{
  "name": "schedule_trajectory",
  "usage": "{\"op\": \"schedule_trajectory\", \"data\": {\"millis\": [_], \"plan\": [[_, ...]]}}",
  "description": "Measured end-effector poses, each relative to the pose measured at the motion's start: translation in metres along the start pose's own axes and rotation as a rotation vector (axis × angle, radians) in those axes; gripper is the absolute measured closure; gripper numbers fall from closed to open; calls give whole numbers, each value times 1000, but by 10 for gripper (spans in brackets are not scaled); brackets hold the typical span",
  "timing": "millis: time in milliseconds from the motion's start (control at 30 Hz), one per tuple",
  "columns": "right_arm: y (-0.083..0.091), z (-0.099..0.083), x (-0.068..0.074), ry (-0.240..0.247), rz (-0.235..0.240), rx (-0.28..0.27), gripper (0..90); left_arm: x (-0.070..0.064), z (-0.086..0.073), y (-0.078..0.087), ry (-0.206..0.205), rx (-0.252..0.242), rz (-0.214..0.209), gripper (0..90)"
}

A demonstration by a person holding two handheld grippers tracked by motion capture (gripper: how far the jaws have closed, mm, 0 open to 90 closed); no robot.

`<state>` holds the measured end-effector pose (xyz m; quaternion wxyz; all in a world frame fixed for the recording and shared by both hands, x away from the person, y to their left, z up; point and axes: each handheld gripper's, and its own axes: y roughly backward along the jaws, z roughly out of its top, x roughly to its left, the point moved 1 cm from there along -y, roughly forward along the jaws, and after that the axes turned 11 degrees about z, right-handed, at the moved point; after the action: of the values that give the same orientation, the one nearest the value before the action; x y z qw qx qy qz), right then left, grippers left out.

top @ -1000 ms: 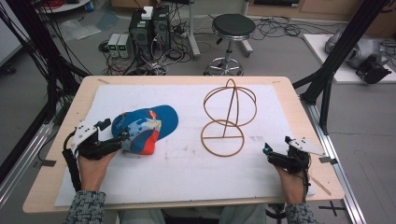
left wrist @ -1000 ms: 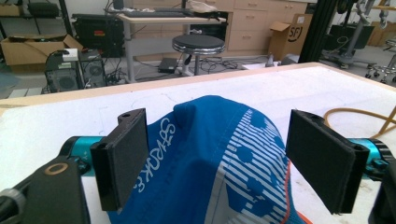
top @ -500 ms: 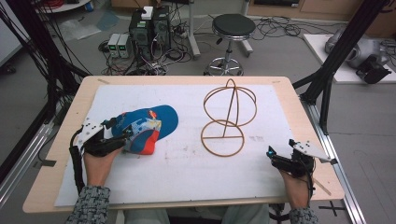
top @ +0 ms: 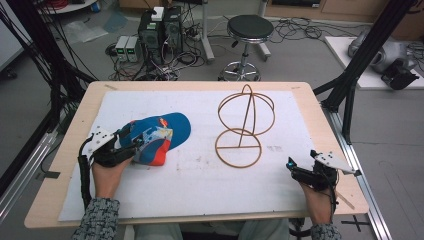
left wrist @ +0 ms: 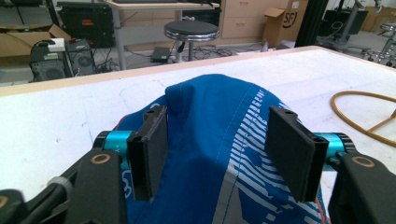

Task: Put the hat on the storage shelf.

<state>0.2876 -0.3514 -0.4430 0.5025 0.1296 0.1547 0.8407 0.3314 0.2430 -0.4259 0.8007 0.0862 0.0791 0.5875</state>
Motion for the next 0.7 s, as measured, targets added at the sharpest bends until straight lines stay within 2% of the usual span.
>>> {"op": "schedule_trajectory", "data": {"millis": [367,700], "plan": [[1,0,-1,0,-2,0,117,0,-1,-1,0,22,-4,503],[3,-1,-4,-17,-7,-1,118,-2,-1,0,-27,18,-19,708]]}}
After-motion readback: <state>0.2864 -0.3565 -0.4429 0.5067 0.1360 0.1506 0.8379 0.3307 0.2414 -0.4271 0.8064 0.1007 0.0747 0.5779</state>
